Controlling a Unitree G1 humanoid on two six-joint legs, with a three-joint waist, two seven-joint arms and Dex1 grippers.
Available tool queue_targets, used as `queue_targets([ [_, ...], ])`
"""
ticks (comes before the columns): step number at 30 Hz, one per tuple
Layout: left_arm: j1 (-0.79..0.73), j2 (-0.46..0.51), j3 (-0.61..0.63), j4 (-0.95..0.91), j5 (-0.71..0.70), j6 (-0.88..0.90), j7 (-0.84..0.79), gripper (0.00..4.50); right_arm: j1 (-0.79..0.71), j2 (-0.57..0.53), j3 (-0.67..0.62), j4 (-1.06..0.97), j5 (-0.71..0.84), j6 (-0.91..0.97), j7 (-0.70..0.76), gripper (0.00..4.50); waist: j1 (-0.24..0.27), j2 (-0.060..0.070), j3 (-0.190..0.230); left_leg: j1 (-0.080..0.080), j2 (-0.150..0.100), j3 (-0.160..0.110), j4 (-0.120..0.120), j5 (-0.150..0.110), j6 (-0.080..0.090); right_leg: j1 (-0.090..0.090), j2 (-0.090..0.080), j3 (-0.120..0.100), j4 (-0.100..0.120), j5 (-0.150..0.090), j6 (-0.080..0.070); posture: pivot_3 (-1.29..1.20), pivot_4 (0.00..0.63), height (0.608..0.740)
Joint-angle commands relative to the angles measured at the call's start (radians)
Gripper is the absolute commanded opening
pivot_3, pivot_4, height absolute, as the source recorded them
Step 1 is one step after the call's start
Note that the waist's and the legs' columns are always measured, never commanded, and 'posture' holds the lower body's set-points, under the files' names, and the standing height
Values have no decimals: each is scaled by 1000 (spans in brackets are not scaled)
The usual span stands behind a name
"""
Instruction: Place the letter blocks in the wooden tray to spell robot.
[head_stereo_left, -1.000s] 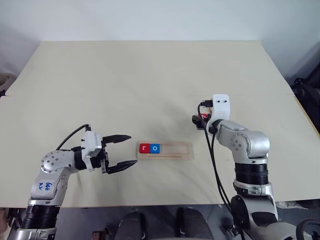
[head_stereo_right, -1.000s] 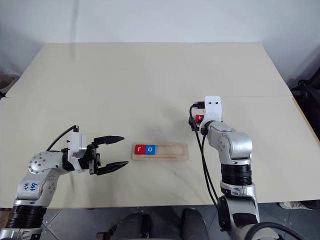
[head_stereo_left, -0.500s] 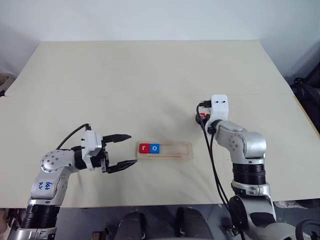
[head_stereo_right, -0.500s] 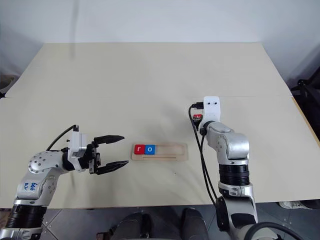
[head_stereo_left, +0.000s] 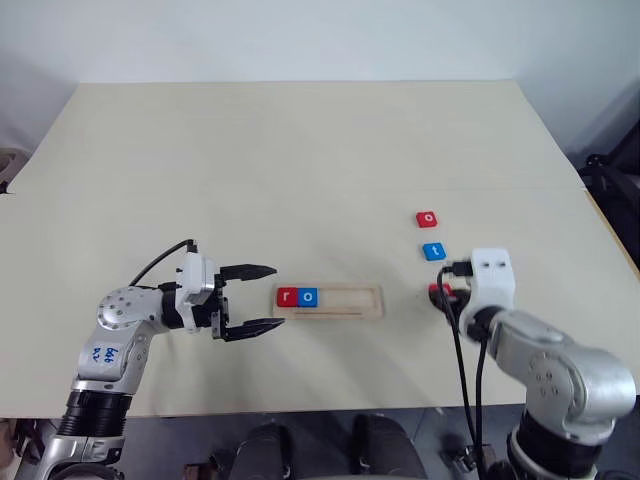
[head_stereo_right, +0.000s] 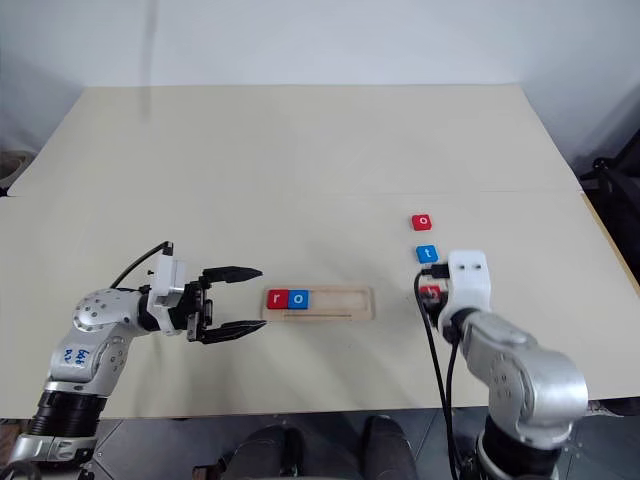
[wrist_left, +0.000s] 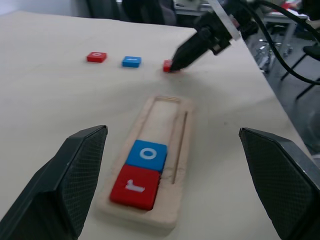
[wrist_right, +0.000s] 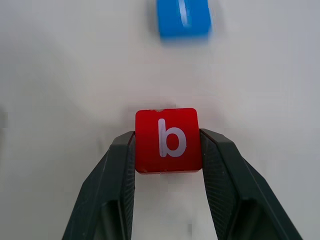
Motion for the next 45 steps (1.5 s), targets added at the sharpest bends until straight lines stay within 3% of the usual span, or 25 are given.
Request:
queue_targets([
  [1, -14, 3, 0, 7, -15, 0, -20, 4500, 35, 36, 9, -57, -16, 12, -7, 1458, 1, 0, 0, 0, 0, 0, 0, 0, 0, 0, 0, 0, 0, 0, 0, 0, 150, 740],
  [3, -24, 3, -1, 16, -13, 0, -27, 4500, 44, 57, 21, -58, -17, 11, 1, 1458, 2, 0, 0, 0, 0, 0, 0, 0, 0, 0, 0, 0, 0, 0, 0, 0, 150, 740],
  [7, -31, 7, 3, 21, -12, 1, -31, 4500, 46, 61, 18, -24, -21, -46, 29, 2805, 2, -1, 0, 0, 0, 0, 0, 0, 0, 0, 0, 0, 0, 0, 0, 0, 150, 740],
  [12, -21, 14, 17, 15, -11, -2, -24, 4500, 38, -27, -4, 7, 2, -127, 120, 4479, 2, -1, 0, 0, -1, 0, 0, 0, 0, 0, 0, 0, 0, 0, 0, 0, 150, 740],
  [18, -2, 14, 25, 8, -9, -16, -18, 4500, 62, -363, -104, 116, 153, -335, 491, 4479, 6, -1, 0, 0, -1, 0, 1, -1, 2, 2, -1, 1, -3, 0, 0, 0, 150, 740],
  [24, 1, 8, 23, -1, -8, -28, -4, 4500, 258, -575, -153, 385, 142, -1048, 1063, 4479, 9, -2, 1, 1, -1, 0, -1, -1, 2, 5, 0, -2, -8, 1, 1, 0, 150, 740],
  [29, 12, 9, 19, -22, -18, -9, 4, 4500, 271, -669, -124, 744, 82, -1461, 1334, 4479, 9, -2, 1, 2, -2, 1, 2, -1, 2, 7, 0, -1, -8, 2, 4, 0, 150, 740],
  [35, 42, 7, 19, -57, -16, -8, 23, 4500, 114, -722, 52, 964, 6, -1591, 1433, 4479, 2, -2, 1, 5, 0, 1, 2, -1, 1, 7, 0, 0, -8, 2, 3, 0, 150, 740],
  [45, 93, 21, 35, -124, -25, 10, 51, 4500, -133, -694, 279, 1136, -141, -1646, 1395, 4479, 17, -2, 1, 4, -1, 1, 4, -1, 1, 7, -2, 0, -7, 2, 3, 0, 150, 740],
])
